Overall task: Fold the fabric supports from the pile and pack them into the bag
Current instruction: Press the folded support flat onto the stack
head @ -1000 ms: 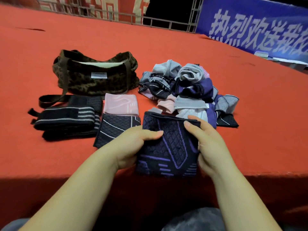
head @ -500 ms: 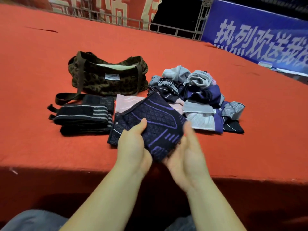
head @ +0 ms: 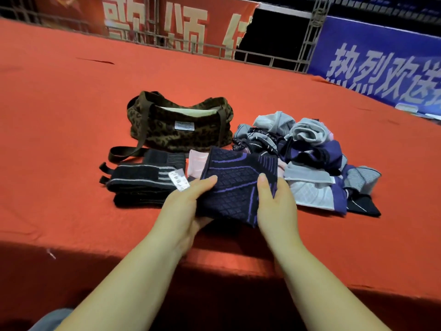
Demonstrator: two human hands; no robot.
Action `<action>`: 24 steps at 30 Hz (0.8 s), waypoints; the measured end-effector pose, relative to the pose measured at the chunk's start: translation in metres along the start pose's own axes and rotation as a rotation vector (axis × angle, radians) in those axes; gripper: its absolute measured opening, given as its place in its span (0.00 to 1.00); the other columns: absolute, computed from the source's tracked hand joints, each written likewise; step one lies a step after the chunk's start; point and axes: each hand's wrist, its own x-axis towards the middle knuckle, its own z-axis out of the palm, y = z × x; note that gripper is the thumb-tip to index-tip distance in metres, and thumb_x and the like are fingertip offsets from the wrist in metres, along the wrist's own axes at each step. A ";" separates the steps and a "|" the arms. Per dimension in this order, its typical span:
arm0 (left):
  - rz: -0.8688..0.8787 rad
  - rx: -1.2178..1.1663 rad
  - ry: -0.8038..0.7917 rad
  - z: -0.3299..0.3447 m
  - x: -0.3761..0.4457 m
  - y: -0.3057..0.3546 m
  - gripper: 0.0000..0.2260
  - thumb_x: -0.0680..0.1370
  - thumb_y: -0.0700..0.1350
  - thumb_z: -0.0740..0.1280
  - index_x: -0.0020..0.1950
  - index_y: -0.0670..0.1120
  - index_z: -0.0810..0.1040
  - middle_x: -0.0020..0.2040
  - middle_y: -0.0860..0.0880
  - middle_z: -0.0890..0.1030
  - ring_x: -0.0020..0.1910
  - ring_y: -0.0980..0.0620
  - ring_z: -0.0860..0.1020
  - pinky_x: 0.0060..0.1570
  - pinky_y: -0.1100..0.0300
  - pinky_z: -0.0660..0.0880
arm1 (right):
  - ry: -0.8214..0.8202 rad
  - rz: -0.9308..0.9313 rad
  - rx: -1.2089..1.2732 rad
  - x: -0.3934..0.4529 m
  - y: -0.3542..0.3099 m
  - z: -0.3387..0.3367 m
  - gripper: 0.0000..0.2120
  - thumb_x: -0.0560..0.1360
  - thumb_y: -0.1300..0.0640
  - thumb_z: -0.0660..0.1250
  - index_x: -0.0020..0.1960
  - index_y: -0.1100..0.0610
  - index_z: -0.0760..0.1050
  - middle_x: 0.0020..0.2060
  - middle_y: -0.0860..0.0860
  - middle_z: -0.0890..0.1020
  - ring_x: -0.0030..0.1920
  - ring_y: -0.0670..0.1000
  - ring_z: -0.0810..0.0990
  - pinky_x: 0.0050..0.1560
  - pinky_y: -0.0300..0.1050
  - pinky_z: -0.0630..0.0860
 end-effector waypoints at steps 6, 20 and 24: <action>0.022 0.346 0.144 -0.007 0.050 0.020 0.06 0.74 0.48 0.69 0.43 0.45 0.80 0.46 0.45 0.84 0.46 0.46 0.82 0.51 0.52 0.77 | -0.064 -0.078 -0.152 0.029 0.000 0.014 0.08 0.79 0.54 0.61 0.42 0.52 0.69 0.34 0.40 0.72 0.35 0.30 0.72 0.37 0.25 0.65; 0.297 1.476 0.291 -0.022 0.165 0.041 0.17 0.81 0.54 0.58 0.60 0.44 0.74 0.59 0.44 0.78 0.59 0.43 0.75 0.54 0.54 0.70 | -0.215 0.098 -0.442 0.122 0.033 0.073 0.18 0.79 0.48 0.58 0.61 0.60 0.69 0.58 0.59 0.78 0.59 0.60 0.75 0.56 0.50 0.71; 0.324 1.707 0.329 -0.023 0.176 0.040 0.17 0.81 0.55 0.57 0.62 0.45 0.73 0.59 0.44 0.78 0.57 0.42 0.76 0.47 0.54 0.67 | -0.281 0.077 -0.625 0.133 0.038 0.086 0.18 0.80 0.49 0.58 0.61 0.61 0.67 0.58 0.59 0.77 0.58 0.60 0.75 0.54 0.50 0.70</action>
